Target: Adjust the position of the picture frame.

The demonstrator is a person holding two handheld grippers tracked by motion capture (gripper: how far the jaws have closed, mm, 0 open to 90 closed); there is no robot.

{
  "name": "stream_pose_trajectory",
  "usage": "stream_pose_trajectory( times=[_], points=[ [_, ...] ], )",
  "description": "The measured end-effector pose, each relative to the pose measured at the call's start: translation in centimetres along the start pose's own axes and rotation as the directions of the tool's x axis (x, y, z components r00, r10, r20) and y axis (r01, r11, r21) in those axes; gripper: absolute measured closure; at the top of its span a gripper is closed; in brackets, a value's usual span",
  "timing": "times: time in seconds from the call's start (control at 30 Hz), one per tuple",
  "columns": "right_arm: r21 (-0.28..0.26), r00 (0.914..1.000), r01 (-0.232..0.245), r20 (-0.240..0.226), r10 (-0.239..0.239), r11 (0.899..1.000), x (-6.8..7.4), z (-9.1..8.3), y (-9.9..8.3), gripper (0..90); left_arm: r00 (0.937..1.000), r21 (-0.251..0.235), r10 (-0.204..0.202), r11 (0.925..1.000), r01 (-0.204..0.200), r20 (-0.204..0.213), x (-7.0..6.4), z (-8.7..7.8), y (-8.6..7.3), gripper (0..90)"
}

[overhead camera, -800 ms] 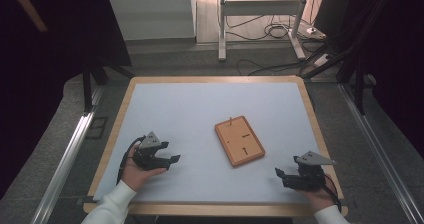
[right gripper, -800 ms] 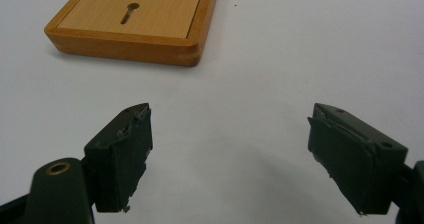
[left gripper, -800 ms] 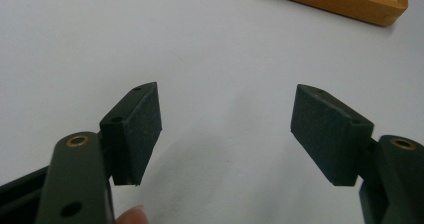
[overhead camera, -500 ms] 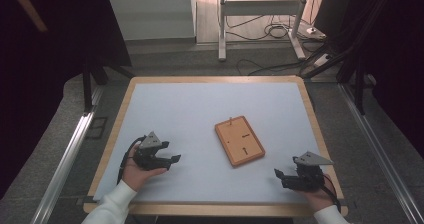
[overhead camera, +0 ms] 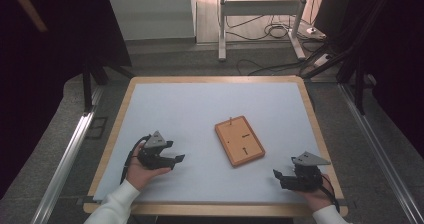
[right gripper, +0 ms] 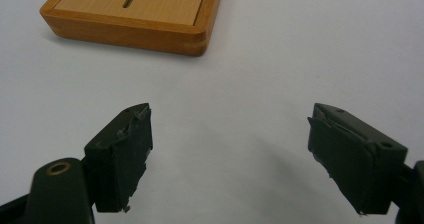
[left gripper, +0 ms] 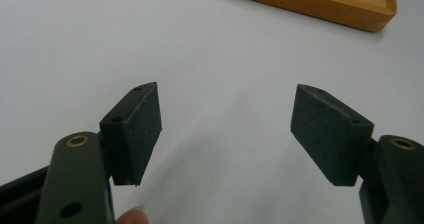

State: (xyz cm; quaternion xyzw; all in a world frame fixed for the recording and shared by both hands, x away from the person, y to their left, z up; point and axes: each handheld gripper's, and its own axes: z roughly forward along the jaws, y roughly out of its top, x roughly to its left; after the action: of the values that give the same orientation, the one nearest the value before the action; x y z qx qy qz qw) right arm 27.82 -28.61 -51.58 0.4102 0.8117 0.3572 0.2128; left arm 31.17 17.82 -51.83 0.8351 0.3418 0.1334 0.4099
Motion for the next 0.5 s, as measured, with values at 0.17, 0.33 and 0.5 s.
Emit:
stream_pose_trajectory(
  times=[0.17,0.33,0.5],
  points=[
    [-0.006,1.0,-0.001,0.001,0.001,1.0,0.1,-0.1,0.1,18.2,0.9994,0.011,0.001,0.9999,-0.001,0.036,-0.8,1.1,1.4,28.6],
    [-0.006,1.0,-0.003,0.001,0.003,1.0,0.1,-0.1,0.0,18.1,0.9989,0.007,-0.015,0.9999,0.014,0.044,-0.9,1.9,2.7,28.8],
    [-0.007,1.0,-0.006,0.002,0.006,1.0,0.0,-0.1,0.0,18.0,0.998,-0.003,-0.037,0.9993,0.037,0.05,-0.7,2.9,4.1,25.4]
  ],
)
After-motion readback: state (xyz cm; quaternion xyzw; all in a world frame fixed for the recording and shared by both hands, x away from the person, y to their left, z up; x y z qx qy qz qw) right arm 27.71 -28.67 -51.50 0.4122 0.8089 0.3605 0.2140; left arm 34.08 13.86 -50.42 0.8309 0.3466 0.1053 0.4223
